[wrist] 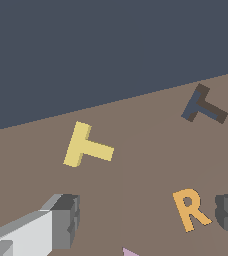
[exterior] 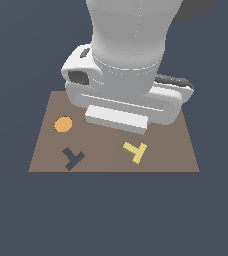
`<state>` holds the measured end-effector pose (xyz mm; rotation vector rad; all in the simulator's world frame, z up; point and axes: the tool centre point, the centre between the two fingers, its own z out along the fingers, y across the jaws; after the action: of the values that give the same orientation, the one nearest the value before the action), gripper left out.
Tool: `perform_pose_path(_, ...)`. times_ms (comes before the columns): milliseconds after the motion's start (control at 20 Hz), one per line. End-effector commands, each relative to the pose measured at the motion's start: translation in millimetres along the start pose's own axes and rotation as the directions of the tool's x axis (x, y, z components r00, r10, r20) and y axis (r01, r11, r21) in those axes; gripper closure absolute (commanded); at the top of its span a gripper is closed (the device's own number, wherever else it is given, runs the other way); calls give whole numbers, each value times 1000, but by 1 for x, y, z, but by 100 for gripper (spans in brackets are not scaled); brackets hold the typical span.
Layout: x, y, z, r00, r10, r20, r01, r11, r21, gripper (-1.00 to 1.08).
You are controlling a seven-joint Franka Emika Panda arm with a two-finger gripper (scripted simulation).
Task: Insert a designated object into the corresponding slot on a board.
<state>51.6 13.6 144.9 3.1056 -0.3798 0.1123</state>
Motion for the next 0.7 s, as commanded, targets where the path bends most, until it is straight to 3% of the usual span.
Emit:
perform_pose_path(0,2,-10,18,998,53,14,-53,999,-3,-92)
perform_pose_path(650,16,-46,87,965,254,63,-254,967,-17,-92)
